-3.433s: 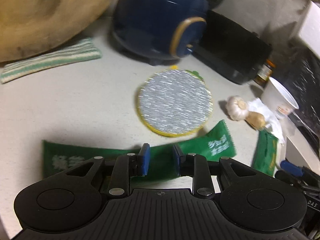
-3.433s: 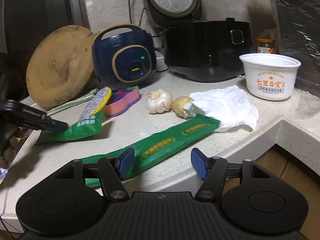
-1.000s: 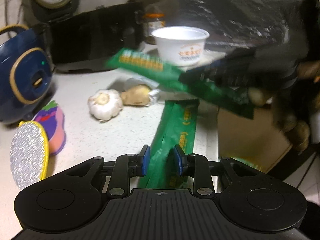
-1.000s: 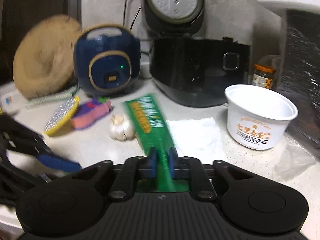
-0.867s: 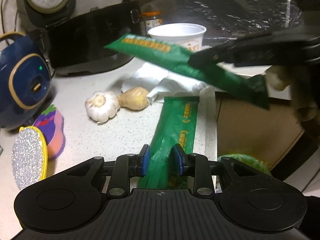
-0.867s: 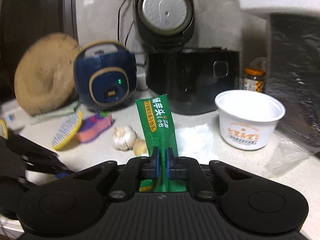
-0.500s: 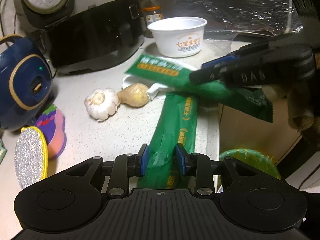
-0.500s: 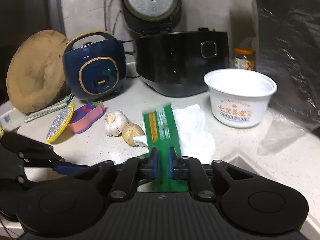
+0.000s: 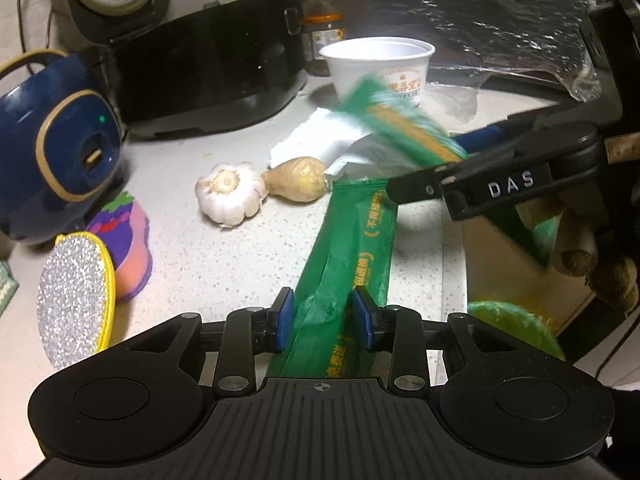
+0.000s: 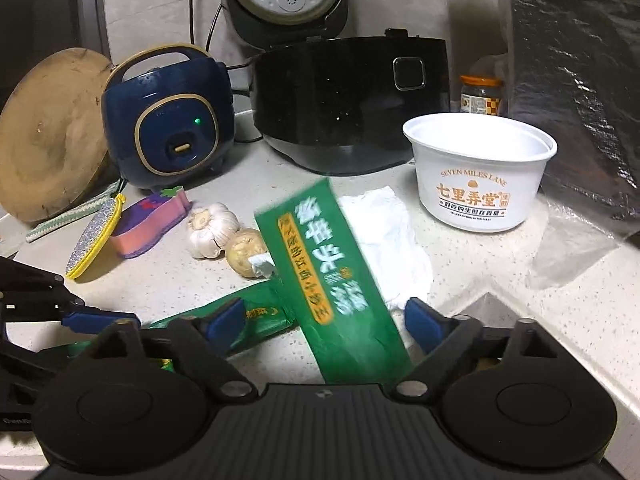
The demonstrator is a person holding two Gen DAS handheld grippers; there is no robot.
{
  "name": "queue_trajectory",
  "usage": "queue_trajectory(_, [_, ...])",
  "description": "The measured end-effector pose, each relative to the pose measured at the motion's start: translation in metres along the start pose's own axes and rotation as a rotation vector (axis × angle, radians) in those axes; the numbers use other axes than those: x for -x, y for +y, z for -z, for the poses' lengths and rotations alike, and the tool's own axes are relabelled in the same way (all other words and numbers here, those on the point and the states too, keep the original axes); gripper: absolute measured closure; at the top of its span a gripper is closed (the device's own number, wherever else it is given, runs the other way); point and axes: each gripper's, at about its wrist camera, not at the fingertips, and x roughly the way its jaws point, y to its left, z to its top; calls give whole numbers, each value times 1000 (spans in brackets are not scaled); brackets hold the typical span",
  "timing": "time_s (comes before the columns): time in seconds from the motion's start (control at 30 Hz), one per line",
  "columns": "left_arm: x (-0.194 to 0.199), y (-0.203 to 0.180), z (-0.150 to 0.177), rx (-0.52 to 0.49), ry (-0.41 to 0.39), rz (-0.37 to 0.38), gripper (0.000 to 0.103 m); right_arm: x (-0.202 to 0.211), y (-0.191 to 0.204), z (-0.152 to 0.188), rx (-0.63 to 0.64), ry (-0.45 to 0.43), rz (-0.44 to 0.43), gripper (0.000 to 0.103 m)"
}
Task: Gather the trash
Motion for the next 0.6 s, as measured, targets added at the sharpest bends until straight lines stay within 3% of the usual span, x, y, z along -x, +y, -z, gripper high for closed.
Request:
queue_trajectory(0.27, [5, -1, 10, -1, -48, 8, 67, 19, -14, 20, 3, -22, -62, 17])
queue_trajectory(0.4, [7, -5, 14, -24, -69, -2, 68, 39, -27, 28, -57, -21, -51, 21])
queue_trajectory(0.6, [8, -7, 16, -39, -83, -7, 70, 49, -24, 21, 11, -67, 15, 21])
